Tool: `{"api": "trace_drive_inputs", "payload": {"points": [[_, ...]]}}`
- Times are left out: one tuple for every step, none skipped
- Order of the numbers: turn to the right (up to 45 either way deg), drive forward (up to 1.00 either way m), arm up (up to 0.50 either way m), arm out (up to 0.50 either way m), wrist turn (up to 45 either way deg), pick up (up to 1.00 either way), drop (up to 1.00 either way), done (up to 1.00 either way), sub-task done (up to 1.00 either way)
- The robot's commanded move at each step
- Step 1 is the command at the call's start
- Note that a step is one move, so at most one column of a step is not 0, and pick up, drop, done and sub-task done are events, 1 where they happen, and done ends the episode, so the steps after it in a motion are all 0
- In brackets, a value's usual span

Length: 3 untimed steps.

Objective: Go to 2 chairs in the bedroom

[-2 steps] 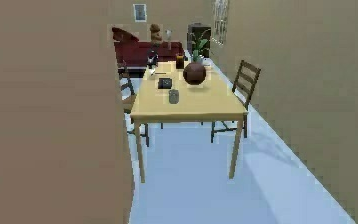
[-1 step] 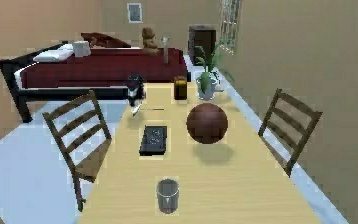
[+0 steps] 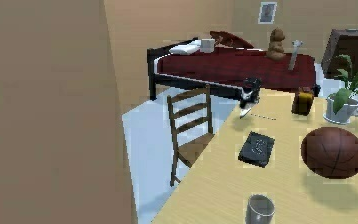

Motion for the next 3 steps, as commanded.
{"api": "trace_drive_inputs", "payload": {"points": [[0.0, 0.05, 0.00, 0.00, 0.0, 0.00, 0.00, 0.00, 0.00], [9.0, 0.00, 0.00, 0.00, 0.0, 0.00, 0.00, 0.00, 0.00], [0.0, 0.00, 0.00, 0.00, 0.0, 0.00, 0.00, 0.00, 1.00]]}}
